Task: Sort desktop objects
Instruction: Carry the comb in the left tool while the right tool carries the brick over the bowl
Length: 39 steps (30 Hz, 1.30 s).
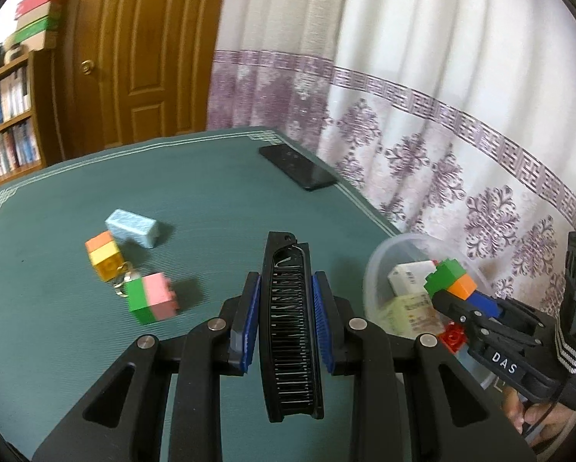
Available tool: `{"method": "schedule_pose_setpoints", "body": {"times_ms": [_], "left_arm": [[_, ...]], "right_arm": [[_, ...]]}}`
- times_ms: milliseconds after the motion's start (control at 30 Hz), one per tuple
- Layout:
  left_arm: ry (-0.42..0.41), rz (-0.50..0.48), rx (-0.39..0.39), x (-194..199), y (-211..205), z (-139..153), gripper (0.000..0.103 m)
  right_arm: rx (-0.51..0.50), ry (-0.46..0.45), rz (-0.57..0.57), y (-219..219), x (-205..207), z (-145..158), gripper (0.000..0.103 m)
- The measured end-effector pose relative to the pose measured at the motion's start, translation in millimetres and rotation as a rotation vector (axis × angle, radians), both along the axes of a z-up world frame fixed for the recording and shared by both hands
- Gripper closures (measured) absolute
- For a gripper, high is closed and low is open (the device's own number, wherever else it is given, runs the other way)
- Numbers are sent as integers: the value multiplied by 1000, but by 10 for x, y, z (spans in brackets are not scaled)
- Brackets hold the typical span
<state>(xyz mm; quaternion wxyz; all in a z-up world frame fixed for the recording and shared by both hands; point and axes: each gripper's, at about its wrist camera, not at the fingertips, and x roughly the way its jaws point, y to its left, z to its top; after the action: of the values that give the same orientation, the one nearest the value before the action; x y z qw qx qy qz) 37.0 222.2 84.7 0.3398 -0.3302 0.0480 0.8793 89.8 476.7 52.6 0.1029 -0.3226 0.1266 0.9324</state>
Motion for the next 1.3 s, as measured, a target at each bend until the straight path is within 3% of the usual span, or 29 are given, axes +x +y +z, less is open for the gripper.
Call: {"method": "schedule_pose_setpoints", "body": {"times_ms": [700, 1300], "left_arm": [[-1, -214, -35, 421, 947, 72, 74], [-64, -315, -22, 586, 1432, -3, 74]], "right_arm": [[-16, -7, -135, 774, 415, -79, 67], [-38, 0, -158, 997, 533, -116, 66]]}}
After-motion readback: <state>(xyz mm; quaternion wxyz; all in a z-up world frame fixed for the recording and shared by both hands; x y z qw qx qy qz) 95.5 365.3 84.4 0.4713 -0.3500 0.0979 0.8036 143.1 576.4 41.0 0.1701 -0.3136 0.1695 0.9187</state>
